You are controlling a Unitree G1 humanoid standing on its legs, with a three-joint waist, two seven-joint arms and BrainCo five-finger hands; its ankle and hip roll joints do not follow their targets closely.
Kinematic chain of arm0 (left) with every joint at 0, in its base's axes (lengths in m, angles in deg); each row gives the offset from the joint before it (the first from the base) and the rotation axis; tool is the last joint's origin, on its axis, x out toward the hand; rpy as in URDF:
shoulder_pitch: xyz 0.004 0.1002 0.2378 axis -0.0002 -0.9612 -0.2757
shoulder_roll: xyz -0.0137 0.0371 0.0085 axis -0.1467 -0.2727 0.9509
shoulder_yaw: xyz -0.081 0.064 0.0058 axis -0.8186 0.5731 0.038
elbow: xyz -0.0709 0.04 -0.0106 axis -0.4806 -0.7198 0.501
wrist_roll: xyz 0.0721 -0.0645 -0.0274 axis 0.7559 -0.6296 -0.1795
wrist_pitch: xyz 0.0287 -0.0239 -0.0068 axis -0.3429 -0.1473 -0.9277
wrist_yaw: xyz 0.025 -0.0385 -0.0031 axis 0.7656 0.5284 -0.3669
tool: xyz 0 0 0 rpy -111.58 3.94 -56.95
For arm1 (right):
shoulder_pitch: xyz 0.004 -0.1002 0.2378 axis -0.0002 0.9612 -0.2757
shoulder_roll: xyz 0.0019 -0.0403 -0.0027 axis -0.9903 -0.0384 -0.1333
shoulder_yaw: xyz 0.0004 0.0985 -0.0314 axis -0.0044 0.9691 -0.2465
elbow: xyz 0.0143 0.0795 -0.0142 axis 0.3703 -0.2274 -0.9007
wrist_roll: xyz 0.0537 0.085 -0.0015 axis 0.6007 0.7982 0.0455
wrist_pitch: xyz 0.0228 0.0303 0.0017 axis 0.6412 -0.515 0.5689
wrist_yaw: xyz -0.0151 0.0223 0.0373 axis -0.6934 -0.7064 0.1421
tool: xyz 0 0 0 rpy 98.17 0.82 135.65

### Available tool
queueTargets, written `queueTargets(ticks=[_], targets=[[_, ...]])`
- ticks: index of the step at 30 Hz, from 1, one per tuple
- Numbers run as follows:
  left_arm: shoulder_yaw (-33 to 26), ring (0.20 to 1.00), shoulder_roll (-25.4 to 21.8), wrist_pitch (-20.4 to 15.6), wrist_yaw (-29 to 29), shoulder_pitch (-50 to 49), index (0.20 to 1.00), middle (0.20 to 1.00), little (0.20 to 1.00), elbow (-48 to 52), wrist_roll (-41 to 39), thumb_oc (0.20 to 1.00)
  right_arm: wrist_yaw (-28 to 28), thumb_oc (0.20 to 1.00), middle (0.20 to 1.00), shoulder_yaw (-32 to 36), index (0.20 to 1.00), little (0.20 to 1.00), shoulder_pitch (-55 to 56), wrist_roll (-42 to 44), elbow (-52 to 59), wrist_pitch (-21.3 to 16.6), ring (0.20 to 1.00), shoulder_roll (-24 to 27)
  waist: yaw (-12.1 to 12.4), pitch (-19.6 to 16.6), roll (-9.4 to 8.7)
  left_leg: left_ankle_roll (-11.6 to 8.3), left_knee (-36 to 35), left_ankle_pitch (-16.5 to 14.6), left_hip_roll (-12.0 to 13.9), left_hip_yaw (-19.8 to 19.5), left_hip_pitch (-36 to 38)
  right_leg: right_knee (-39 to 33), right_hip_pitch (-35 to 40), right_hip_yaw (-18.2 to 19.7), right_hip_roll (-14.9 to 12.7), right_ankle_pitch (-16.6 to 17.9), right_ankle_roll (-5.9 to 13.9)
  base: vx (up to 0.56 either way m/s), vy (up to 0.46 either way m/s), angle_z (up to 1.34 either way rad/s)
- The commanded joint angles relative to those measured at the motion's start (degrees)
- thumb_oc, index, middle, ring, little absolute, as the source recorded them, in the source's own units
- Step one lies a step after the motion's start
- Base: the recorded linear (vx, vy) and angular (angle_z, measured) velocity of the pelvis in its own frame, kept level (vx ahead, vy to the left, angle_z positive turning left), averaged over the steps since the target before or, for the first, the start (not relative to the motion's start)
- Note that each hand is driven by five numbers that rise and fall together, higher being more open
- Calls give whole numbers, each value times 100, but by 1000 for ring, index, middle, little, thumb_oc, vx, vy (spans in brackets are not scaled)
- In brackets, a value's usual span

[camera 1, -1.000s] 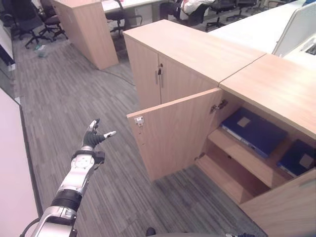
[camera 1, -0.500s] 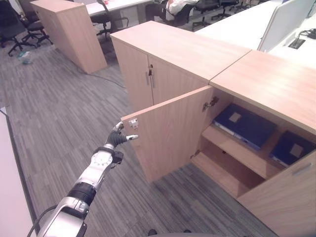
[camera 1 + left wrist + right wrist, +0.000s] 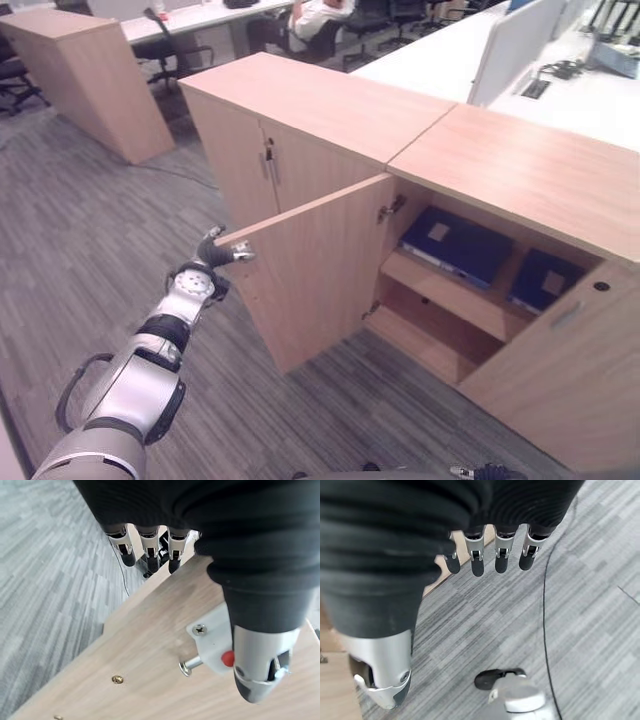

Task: Put the empty folder in the office cabinet

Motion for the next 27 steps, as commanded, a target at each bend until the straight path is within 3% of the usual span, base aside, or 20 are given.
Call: queueTargets(ticks=[1,8,11,18,19,23,27], targets=[[-112,1000,-117,-144,112,792,1000,1000,1000,-233,155,1000,77,1000,1000,-206,1000,1000,-40,43,-293,2,1000,66,-91,-228,-156,96,24,-593,-137,-30,-35,293,-366,-331,-684,109,780,7,31,-19],[-43,1000,278,-202,91,726,1000,1000,1000,68,60,1000,153,1000,1000,-180,1000,1000,-16,85,-251,-18,1000,37,-153,-212,-201,125,24,-628,-154,36,-7,310,-383,-316,-716,124,819,1,17,-6],[74,1000,960,-204,-45,323,1000,1000,1000,321,-19,1000,176,1000,1000,-182,1000,1000,-39,131,-176,-10,1000,-49,-210,-205,-237,147,24,-656,-170,24,-5,334,-402,-278,-730,97,809,-4,18,3],[734,1000,1870,-320,-506,-438,1000,1000,1000,1935,-275,1000,164,1000,1000,-152,1000,1000,-205,169,-199,87,1000,-204,-122,-112,-250,198,24,-669,-243,-147,-52,357,-376,-398,-797,53,779,-5,15,11],[736,1000,1868,-319,-506,-441,1000,1000,1000,1938,-275,1000,164,1000,1000,-152,1000,1000,-204,169,-199,86,1000,-204,-123,-113,-251,198,24,-669,-243,-149,-51,357,-375,-400,-797,52,779,-1,-5,35],[1348,1000,1824,-514,-1245,-981,1000,1000,1000,4116,-1411,1000,122,1000,1000,-114,1000,1000,-268,195,-219,83,1000,-295,-4,-32,-289,210,24,-682,-262,-311,-82,376,-318,-536,-811,-22,755,21,-25,14],[1631,1000,1323,-547,-1769,-1136,1000,1000,1000,5568,-1853,1000,-3,1000,1000,-141,1000,1000,-253,167,-144,17,1000,-346,82,-4,-294,209,24,-707,-276,-371,-87,349,-285,-606,-820,-21,766,15,1,2]])
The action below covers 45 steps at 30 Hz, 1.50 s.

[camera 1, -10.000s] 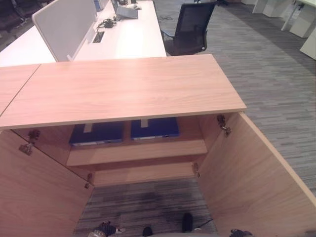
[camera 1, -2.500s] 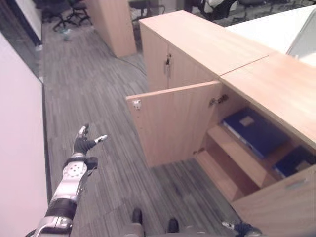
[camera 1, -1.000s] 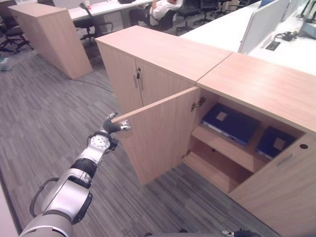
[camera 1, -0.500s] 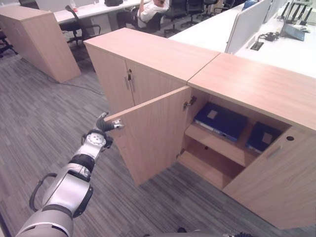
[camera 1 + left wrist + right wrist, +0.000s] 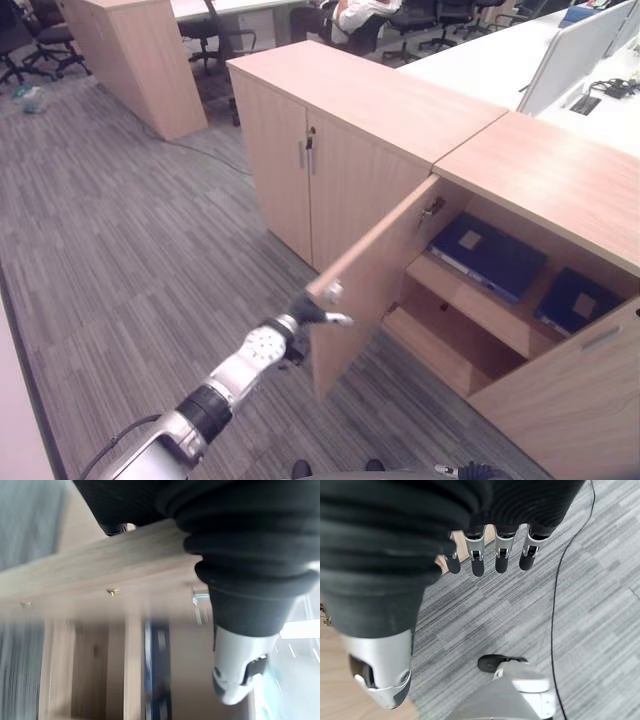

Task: Put the empty folder in the office cabinet

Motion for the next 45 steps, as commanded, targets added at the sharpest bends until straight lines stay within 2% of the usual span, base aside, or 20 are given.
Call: queueTargets(ticks=[1,4,7,10,14,15,22,24,25,26,28,30,32,36,37,40,41,43,44,45], targets=[[-218,1000,760,-734,-799,1336,1000,1000,1000,432,-660,1000,-111,1000,1000,-168,1000,1000,-176,157,-221,-25,1000,-7,-380,-54,-49,-50,25,-747,-1,-180,116,90,-54,-98,-449,101,570,11,5,-5],[-148,1000,545,-716,-1004,1200,1000,1000,1000,813,-942,1000,-209,1000,1000,-217,1000,1000,-93,72,-253,-55,1000,-50,-341,-69,-85,-42,25,-772,8,-181,132,92,-28,-107,-434,104,571,6,3,-3],[-106,1000,327,-766,-1080,1304,1000,1000,1000,1087,-878,1000,-320,1000,1000,-394,1000,1000,-24,-211,-354,-32,1000,-94,-314,-86,-103,-36,25,-771,-4,-187,124,112,-23,-139,-452,155,591,-2,36,-5],[-84,1000,440,-691,-1074,1352,1000,1000,1000,969,-804,1000,-511,1000,1000,-699,1000,1000,-1,-949,-824,214,1000,-131,-257,-69,-140,-8,25,-752,-36,-195,95,152,-47,-176,-480,245,600,-23,41,-1],[-180,1000,529,-696,-1026,1431,1000,1000,1000,807,-381,1000,-573,1000,1000,-737,1000,1000,219,-1283,-951,261,1000,-73,-261,-41,-158,18,25,-749,-79,-176,39,146,-100,-210,-545,342,641,-27,35,1],[-187,1000,546,-682,-1117,1425,1000,1000,1000,682,-244,1000,-609,1000,1000,-649,1000,1000,290,-1220,-1031,210,1000,16,-271,-27,-151,25,25,-744,-92,-163,16,160,-134,-210,-564,374,652,-47,36,-3],[-584,1000,597,-618,-790,1381,1000,1000,1000,-132,332,1000,-586,1000,1000,-342,1000,1000,134,-856,-985,308,1000,120,-315,104,-135,12,25,-724,-53,115,-89,172,-385,-246,-646,681,701,-59,3,-25],[-883,1000,399,-498,-629,1322,1000,1000,1000,-200,656,1000,-545,1000,1000,-291,1000,1000,114,-792,-936,282,1000,146,-184,233,-32,-57,25,-675,178,496,-117,319,-458,-1327,-942,706,602,-109,-49,-54],[-1084,1000,235,-436,-617,1219,1000,1000,1000,-172,689,1000,-542,1000,1000,-336,1000,1000,84,-909,-930,298,1000,192,-3,230,48,-153,25,-792,376,825,-43,427,-258,-2410,-1265,531,583,-88,-51,-140],[-1189,1000,149,-380,-623,1152,1000,1000,1000,-189,737,1000,-539,1000,1000,-393,1000,1000,65,-1024,-932,306,1000,213,100,229,30,-177,25,-783,450,1029,-22,466,-184,-2886,-1433,584,595,-80,-68,-177],[-1268,1000,71,-307,-642,1108,1000,1000,1000,-299,930,1000,-538,1000,1000,-480,1000,1000,22,-1175,-953,326,1000,211,215,188,-83,-188,26,-774,502,1300,1,387,-58,-3388,-1646,836,689,-58,-119,-154],[-1261,1000,41,-256,-648,1175,1000,1000,1000,-513,1216,1000,-526,1000,1000,-463,1000,1000,35,-1198,-961,358,1000,194,243,84,-240,-199,38,-792,479,1408,36,212,41,-3458,-1705,1023,772,36,-170,-69],[-1286,1000,24,-264,-590,1261,1000,1000,1000,-694,1407,1000,-483,1000,1000,-384,1000,1000,74,-1119,-925,370,1000,187,222,15,-344,-243,53,-773,496,1478,88,48,99,-3425,-1635,1102,838,66,-212,-23],[-1300,1000,41,-269,-509,1397,1000,1000,1000,-903,1546,1000,-427,1000,1000,-321,1000,1000,171,-1021,-897,370,1000,130,155,-51,-398,-369,64,-745,661,1579,215,-88,153,-3379,-1454,1012,824,55,-228,-41],[-1333,1000,24,-265,-491,1434,1000,1000,1000,-965,1588,1000,-413,1000,1000,-307,1000,1000,265,-997,-925,368,1000,95,68,-83,-410,-503,75,-687,884,1680,312,-140,157,-3301,-1247,785,714,48,-273,-43],[-1343,1000,-51,-268,-485,1452,1000,1000,1000,-1023,1713,1000,-381,1000,1000,-361,1000,1000,324,-964,-970,334,1000,60,-73,-140,-403,-678,86,-591,1187,1848,445,-214,153,-3125,-954,561,582,57,-330,-27],[-1353,1000,-96,-269,-445,1500,1000,1000,1000,-1104,1778,1000,-342,1000,1000,-400,1000,1000,316,-910,-970,301,1000,63,-146,-180,-367,-801,98,-497,1400,1957,517,-248,145,-2979,-732,399,482,58,-364,-47],[-1345,1000,-102,-229,-358,1670,1000,1000,1000,-1353,1962,1000,-289,1000,1000,-443,1000,1000,292,-813,-964,257,1000,77,-250,-226,-322,-921,111,-374,1634,2079,599,-219,123,-2819,-481,205,347,50,-272,-48],[-1344,1000,-96,-236,-354,1678,1000,1000,1000,-1366,1965,1000,-288,1000,1000,-445,1000,1000,290,-809,-964,256,1000,79,-242,-222,-316,-932,110,-369,1647,2088,605,-214,121,-2811,-468,195,336,55,-224,-44],[-1318,1000,-68,-201,-284,1809,1000,1000,1000,-1624,2090,1000,-257,1000,1000,-477,1000,1000,292,-740,-960,227,1000,96,-346,-264,-286,-999,175,-281,1827,2170,655,-162,112,-2694,-281,55,232,39,-156,-41]])
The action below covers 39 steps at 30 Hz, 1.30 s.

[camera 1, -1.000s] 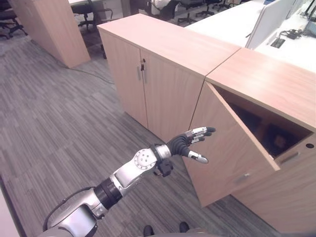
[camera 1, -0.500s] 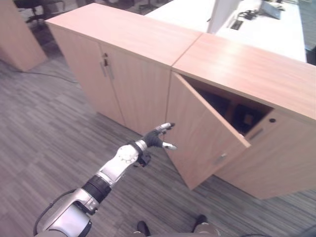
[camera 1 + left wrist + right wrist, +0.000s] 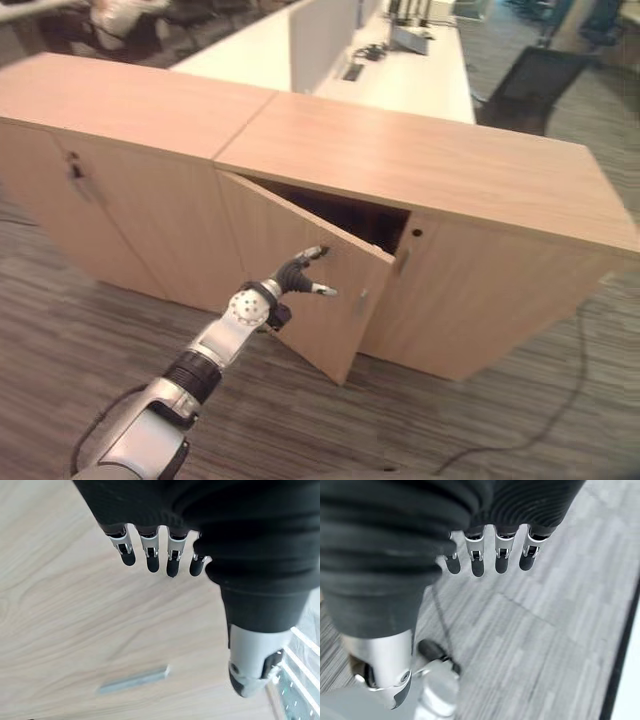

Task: Put the empty folder in the office cabinet

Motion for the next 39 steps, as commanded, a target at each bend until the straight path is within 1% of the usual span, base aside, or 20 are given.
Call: queueTargets(ticks=[1,3,5,6,7,8,9,10,11,12,13,14,15,17,21,29,34,36,37,39], targets=[[-15,1000,54,-253,149,808,1000,1000,1000,-274,335,1000,178,1000,1000,-242,1000,1000,-243,167,-330,-18,1000,-199,-52,-135,-21,24,-188,-265,51,-46,99,50,-194,285,280,-446,-22,58,-243,-34],[17,1000,123,-205,233,976,1000,1000,1000,-653,406,1000,218,1000,1000,-288,1000,1000,-242,209,-327,-45,1000,-175,-143,-163,-7,-28,-8,-245,253,27,110,106,-212,418,469,-592,-137,52,-206,-29],[54,1000,152,-88,494,1302,1000,1000,1000,-1234,646,1000,264,1000,1000,-401,1000,1000,-271,255,-295,-80,1000,-121,-217,-101,-24,26,883,-225,521,-53,-52,167,-142,699,737,-787,-348,65,-272,-22],[61,1000,164,-100,504,1327,1000,1000,1000,-1261,647,1000,264,1000,1000,-396,1000,1000,-280,258,-296,-79,1000,-121,-208,-86,-15,11,956,-255,559,-65,-80,170,-142,703,757,-795,-361,31,-261,-73],[21,1000,200,-69,787,1491,1000,1000,1000,-1674,704,1000,302,1000,1000,-473,1000,1000,-347,295,-229,-103,1000,-61,-95,16,-31,132,1606,-210,500,-596,-371,150,-69,892,871,-875,-475,-7,-112,-100],[28,1000,213,-81,797,1510,1000,1000,1000,-1699,703,1000,303,1000,1000,-467,1000,1000,-352,297,-228,-102,1000,-59,-107,22,-24,129,1663,-233,519,-630,-413,147,-69,874,879,-878,-480,-14,-159,-99],[-95,1000,241,-72,1040,1548,1000,1000,1000,-2061,697,1000,351,1000,1000,-492,1000,1000,-414,345,-158,-137,1000,-18,4,85,-62,329,1825,-427,183,-1272,-727,111,21,1062,914,-924,-513,12,-45,-49],[-154,1000,250,-74,1157,1565,1000,1000,1000,-2157,718,1000,362,1000,1000,-498,1000,1000,-463,378,-112,-156,1000,3,47,120,-68,433,1874,-648,-40,-1588,-850,123,61,1167,900,-943,-503,15,-43,-51],[-154,1000,250,-75,1157,1565,1000,1000,1000,-2157,718,1000,362,1000,1000,-498,1000,1000,-463,378,-112,-156,1000,4,46,120,-68,434,1877,-650,-39,-1590,-852,124,62,1166,900,-943,-502,-37,42,-70],[-268,1000,201,-89,1335,1573,1000,1000,1000,-2283,692,1000,393,1000,1000,-533,1000,1000,-596,459,-36,-186,1000,36,205,188,-127,595,1773,-808,-762,-2270,-1260,192,13,1366,816,-892,-527,-61,30,-79],[-268,1000,200,-89,1335,1573,1000,1000,1000,-2283,692,1000,393,1000,1000,-534,1000,1000,-596,459,-36,-186,1000,35,199,181,-129,596,1770,-804,-765,-2274,-1267,193,6,1362,813,-893,-527,-51,67,-77],[-324,1000,149,-81,1493,1633,1000,1000,1000,-2470,708,1000,448,1000,1000,-567,1000,1000,-710,543,39,-218,1000,64,304,285,-75,565,1670,-725,-1288,-2843,-1565,230,24,1555,874,-862,-494,38,94,-96],[-394,1000,33,-44,1615,1710,1000,1000,1000,-2729,716,1000,477,1000,1000,-591,1000,1000,-759,620,107,-239,1000,45,284,290,35,562,1303,-727,-1403,-2959,-1285,229,1,1742,967,-830,-433,42,128,-114],[-388,1000,10,-33,1623,1795,1000,1000,1000,-2926,689,1000,465,1000,1000,-572,1000,1000,-749,646,98,-243,1000,49,271,278,68,577,1123,-723,-1424,-2941,-1141,212,19,1801,980,-807,-418,26,88,-103],[-406,1000,-354,-56,1708,2224,1000,1000,1000,-4279,616,1000,441,1000,1000,-541,1000,1000,-536,743,69,-284,1000,34,86,70,275,640,304,-537,-1464,-2755,-678,260,-2,1854,873,-805,-345,62,150,-43],[-490,1000,-999,-75,1667,2568,1000,1000,1000,-4821,341,1000,351,1000,1000,-527,1000,1000,-458,805,16,-278,1000,81,5,-32,437,715,-345,-402,-1558,-2623,-289,203,-16,1925,799,-738,-229,17,93,-9],[-691,1000,-1047,-57,1700,2460,1000,1000,1000,-4903,35,1000,366,1000,1000,-516,1000,1000,-534,884,4,-269,1000,67,38,-48,448,746,-345,-424,-1598,-2626,-303,185,-34,1934,753,-684,-185,1,59,-1],[-1130,1000,-936,-204,1492,2125,1000,1000,1000,-4790,-948,1000,347,1000,1000,-513,1000,1000,-589,924,27,-260,1000,25,87,-59,451,763,-345,-451,-1616,-2609,-299,153,-29,1934,720,-669,-164,4,59,1],[-1134,1000,-936,-203,1492,2118,1000,1000,1000,-4786,-950,1000,346,1000,1000,-516,1000,1000,-587,924,28,-260,1000,28,86,-60,454,763,-345,-452,-1616,-2609,-298,153,-28,1935,721,-669,-164,-2,29,-6],[-1577,1000,-749,-311,1298,1713,1000,1000,1000,-4580,-2098,1000,350,1000,1000,-543,1000,1000,-597,891,33,-229,1000,-21,117,-61,449,772,-345,-467,-1626,-2604,-294,140,-21,1922,703,-658,-158,1,36,-7]])
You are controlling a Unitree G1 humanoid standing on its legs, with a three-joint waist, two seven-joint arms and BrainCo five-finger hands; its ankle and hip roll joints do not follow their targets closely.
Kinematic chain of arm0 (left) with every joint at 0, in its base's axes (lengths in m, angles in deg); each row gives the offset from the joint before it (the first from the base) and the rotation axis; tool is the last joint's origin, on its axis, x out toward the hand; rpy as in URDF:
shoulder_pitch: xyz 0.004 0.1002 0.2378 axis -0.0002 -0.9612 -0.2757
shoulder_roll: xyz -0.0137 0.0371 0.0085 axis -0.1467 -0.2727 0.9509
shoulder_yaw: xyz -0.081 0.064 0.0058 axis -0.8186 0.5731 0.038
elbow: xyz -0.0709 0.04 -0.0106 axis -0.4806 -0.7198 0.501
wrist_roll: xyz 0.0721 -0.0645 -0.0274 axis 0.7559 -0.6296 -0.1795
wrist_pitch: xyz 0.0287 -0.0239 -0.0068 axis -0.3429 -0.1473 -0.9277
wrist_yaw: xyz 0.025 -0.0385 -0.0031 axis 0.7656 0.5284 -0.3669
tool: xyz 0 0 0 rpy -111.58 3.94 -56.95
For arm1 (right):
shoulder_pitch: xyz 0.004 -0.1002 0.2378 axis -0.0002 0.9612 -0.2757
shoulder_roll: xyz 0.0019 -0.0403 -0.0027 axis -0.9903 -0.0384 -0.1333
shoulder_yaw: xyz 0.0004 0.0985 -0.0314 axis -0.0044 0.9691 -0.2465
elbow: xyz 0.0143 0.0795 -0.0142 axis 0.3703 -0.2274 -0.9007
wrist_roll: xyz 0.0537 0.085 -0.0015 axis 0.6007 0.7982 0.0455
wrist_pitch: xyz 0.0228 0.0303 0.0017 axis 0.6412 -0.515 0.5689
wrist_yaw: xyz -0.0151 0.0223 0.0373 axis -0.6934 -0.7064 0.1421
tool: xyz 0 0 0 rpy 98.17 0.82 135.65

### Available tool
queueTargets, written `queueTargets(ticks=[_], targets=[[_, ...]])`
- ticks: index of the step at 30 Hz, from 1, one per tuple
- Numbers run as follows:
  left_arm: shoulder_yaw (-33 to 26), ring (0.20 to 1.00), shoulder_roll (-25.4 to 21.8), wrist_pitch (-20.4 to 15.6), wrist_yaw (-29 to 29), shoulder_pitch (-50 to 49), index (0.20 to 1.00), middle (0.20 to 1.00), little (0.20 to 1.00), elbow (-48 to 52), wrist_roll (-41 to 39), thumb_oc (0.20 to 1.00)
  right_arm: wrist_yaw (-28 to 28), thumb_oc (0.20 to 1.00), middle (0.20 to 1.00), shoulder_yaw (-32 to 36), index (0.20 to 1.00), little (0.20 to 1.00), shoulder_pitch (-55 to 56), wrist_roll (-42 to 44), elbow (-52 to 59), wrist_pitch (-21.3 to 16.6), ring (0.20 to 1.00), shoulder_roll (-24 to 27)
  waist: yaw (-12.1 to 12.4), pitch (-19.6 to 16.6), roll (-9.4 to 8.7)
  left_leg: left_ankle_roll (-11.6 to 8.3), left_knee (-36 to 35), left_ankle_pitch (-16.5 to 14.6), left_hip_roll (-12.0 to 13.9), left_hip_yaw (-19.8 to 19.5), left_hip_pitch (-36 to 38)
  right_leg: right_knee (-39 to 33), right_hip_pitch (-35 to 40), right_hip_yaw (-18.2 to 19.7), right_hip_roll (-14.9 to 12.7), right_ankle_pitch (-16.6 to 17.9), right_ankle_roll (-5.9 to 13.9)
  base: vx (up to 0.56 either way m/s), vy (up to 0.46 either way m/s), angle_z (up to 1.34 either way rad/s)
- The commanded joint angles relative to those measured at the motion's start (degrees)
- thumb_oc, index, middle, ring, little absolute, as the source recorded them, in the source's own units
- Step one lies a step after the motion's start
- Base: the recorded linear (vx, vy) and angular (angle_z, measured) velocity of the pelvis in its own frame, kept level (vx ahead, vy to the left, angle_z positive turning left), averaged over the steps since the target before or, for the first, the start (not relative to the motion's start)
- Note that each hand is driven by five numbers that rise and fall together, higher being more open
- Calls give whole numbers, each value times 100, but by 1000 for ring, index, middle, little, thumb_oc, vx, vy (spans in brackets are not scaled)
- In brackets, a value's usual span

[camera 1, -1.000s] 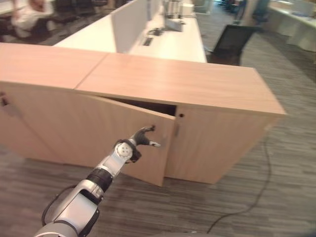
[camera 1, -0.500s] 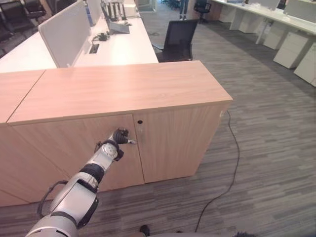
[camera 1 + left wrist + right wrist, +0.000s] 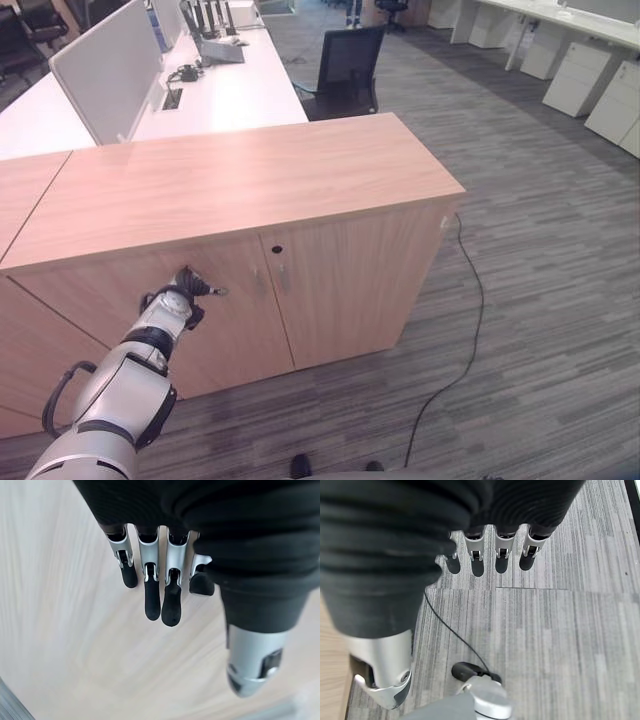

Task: Put the empty folder in the office cabinet

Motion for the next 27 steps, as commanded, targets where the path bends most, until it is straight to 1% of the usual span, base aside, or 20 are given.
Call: queueTargets(ticks=[1,2,3,4,5,6,7,9,12,16,17,18,19,21,23,24,26,27], targets=[[-788,1000,-136,-481,-65,440,1000,1000,1000,70,-1863,1000,2,1000,1000,-124,1000,1000,-42,191,-163,51,1000,-5,-45,-181,-34,-21,68,-754,-118,8,388,-1,111,-118,-117,-278,507,-1,54,-6],[-1165,1000,163,-512,-207,-206,1000,1000,1000,329,-2576,1000,-20,1000,1000,-104,1000,1000,-54,144,-131,81,1000,-49,-17,-177,-53,-5,68,-766,-128,11,382,-6,96,-123,-136,-261,513,-6,46,-6],[-1219,1000,288,-498,-257,-355,1000,1000,1000,341,-2705,1000,-34,1000,1000,-97,1000,1000,-91,143,-130,94,1000,-56,-9,-179,-57,0,68,-766,-129,12,378,-6,91,-118,-137,-258,513,-6,35,-6],[-1223,1000,290,-497,-255,-362,1000,1000,1000,347,-2705,1000,-34,1000,1000,-100,1000,1000,-89,143,-130,94,1000,-53,-9,-182,-54,0,68,-766,-128,13,377,-6,89,-117,-136,-258,513,-3,34,-4],[-1388,1000,620,-506,-359,-782,1000,1000,1000,497,-3038,1000,-45,1000,1000,-83,1000,1000,-138,83,-131,129,1000,-94,9,-183,-73,13,68,-769,-139,21,359,-13,83,-105,-147,-241,516,0,0,0],[-1391,1000,623,-503,-355,-793,1000,1000,1000,507,-3037,1000,-45,1000,1000,-87,1000,1000,-134,82,-130,130,1000,-90,8,-188,-69,13,68,-770,-139,22,359,-14,82,-104,-146,-241,516,-3,40,1],[-1424,1000,758,-485,-389,-1014,1000,1000,1000,591,-3090,1000,-61,1000,1000,-72,1000,1000,-99,34,-133,141,1000,-102,14,-190,-75,18,68,-770,-143,30,356,-16,80,-101,-150,-233,518,-3,43,0],[-1469,1000,1236,-448,-439,-1643,1000,1000,1000,562,-2780,1000,-103,1000,1000,-58,1000,1000,-28,-201,-247,184,1000,-152,37,-198,-113,37,68,-773,-154,32,349,-18,75,-81,-161,-222,508,-3,60,-5],[-1612,1000,1602,-549,-284,-2313,1000,1000,1000,682,-2457,1000,-52,1000,1000,-10,1000,1000,-41,-259,-236,165,1000,-179,117,-195,-197,42,68,-772,-162,23,316,-46,64,-92,-163,-202,497,0,13,-1],[-1684,1000,1768,-641,-174,-2736,1000,1000,1000,826,-2293,1000,20,1000,1000,2,1000,1000,-36,-232,-202,109,1000,-245,194,-183,-281,45,68,-760,-161,-6,275,-80,54,-98,-163,-185,483,-4,-9,2],[-1732,1000,1783,-679,-233,-2917,1000,1000,1000,843,-2309,1000,59,1000,1000,19,1000,1000,-60,-190,-203,93,1000,-276,243,-174,-326,43,68,-758,-159,-30,258,-93,53,-106,-159,-183,475,-6,-22,3],[-1732,1000,1783,-679,-233,-2918,1000,1000,1000,843,-2309,1000,60,1000,1000,18,1000,1000,-59,-189,-204,93,1000,-277,242,-176,-327,43,68,-758,-159,-31,257,-93,52,-106,-159,-183,475,-4,-43,2],[-1789,1000,1775,-657,-418,-3080,1000,1000,1000,716,-2269,1000,42,1000,1000,50,1000,1000,-99,-120,-215,68,1000,-284,306,-164,-381,37,68,-761,-155,-55,242,-123,65,-136,-156,-178,470,-3,-27,3],[-1813,1000,1777,-637,-495,-3142,1000,1000,1000,599,-2238,1000,32,1000,1000,46,1000,1000,-112,-112,-231,66,1000,-286,328,-161,-401,34,68,-764,-151,-64,240,-138,72,-145,-155,-175,463,-1,-38,3],[-1752,1000,1775,-542,-602,-3287,1000,1000,1000,175,-1707,1000,12,1000,1000,44,1000,1000,-104,-109,-231,40,1000,-312,371,-167,-439,26,68,-764,-144,-79,216,-211,92,-161,-139,-152,458,4,-38,7],[-1753,1000,1775,-543,-602,-3288,1000,1000,1000,174,-1706,1000,12,1000,1000,44,1000,1000,-103,-109,-231,40,1000,-312,372,-168,-440,26,68,-764,-144,-79,216,-212,93,-161,-139,-152,458,3,-13,5],[-1711,1000,1805,-436,-680,-3465,1000,1000,1000,-181,-1276,1000,3,1000,1000,21,1000,1000,-106,-131,-206,20,1000,-306,395,-166,-432,24,68,-760,-149,-89,191,-255,95,-178,-133,-125,459,0,-4,2],[-1711,1000,1805,-437,-680,-3465,1000,1000,1000,-182,-1276,1000,3,1000,1000,21,1000,1000,-105,-131,-206,20,1000,-306,394,-167,-432,24,68,-761,-149,-89,191,-256,95,-178,-133,-125,459,0,0,0]])
